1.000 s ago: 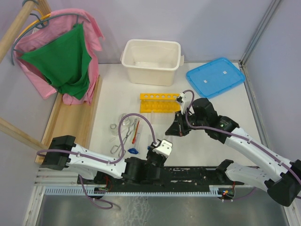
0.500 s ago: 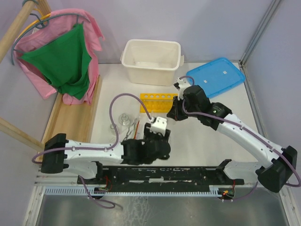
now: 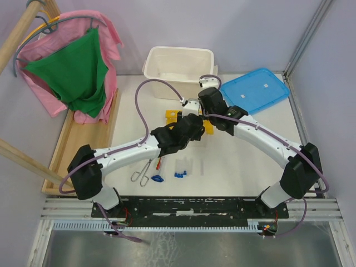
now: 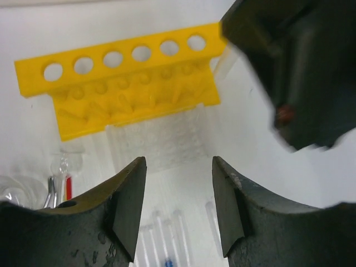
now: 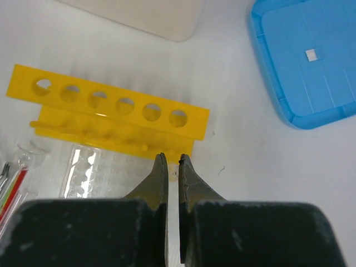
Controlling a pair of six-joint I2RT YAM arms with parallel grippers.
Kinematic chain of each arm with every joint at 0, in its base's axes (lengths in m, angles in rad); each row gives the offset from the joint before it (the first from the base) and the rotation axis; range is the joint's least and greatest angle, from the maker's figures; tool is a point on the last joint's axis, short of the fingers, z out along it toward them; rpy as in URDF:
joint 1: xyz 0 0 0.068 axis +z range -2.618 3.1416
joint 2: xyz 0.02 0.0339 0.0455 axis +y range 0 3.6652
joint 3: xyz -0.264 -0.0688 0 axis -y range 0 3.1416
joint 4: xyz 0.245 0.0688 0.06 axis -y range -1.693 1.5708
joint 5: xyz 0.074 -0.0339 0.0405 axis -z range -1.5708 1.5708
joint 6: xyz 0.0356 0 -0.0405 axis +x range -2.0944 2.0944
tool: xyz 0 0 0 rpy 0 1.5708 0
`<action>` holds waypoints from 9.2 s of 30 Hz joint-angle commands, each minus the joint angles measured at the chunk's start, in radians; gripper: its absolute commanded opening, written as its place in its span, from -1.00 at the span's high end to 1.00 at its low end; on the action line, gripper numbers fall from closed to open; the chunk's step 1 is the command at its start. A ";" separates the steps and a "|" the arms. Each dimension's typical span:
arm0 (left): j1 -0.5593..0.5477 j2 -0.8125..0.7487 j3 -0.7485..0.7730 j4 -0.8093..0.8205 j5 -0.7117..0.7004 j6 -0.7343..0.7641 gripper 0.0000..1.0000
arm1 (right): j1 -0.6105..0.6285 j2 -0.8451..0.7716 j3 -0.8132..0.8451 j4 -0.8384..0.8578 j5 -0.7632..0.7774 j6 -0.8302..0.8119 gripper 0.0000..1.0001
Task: Organize the chemistry lab equipment
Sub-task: Insert the test tube into the slot of the test tube rack, then pick up the test tube at the center of the board, then insert the test tube into the slot of the test tube rack.
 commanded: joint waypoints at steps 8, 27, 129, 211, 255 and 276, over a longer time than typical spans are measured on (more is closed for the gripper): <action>0.125 -0.211 -0.263 0.089 0.181 -0.062 -0.15 | -0.117 -0.057 -0.122 0.177 -0.040 0.035 0.98; 0.126 -0.215 -0.342 0.109 0.223 -0.079 -0.11 | -0.147 -0.023 -0.152 0.218 -0.248 0.053 0.97; -0.239 0.275 -0.072 -0.104 0.154 -0.325 0.02 | -0.148 -0.462 -0.387 -0.208 0.071 0.246 0.22; -0.443 -0.466 -0.505 0.282 -0.274 0.110 0.94 | -0.106 -0.299 -0.251 0.025 -1.181 0.274 0.30; -0.445 -0.453 -0.501 0.268 -0.276 0.082 0.94 | -0.093 -0.299 -0.252 0.043 -1.192 0.280 0.40; -0.442 -0.448 -0.524 0.176 -0.291 -0.060 -0.05 | -0.093 -0.217 -0.155 -0.093 -0.709 0.152 0.98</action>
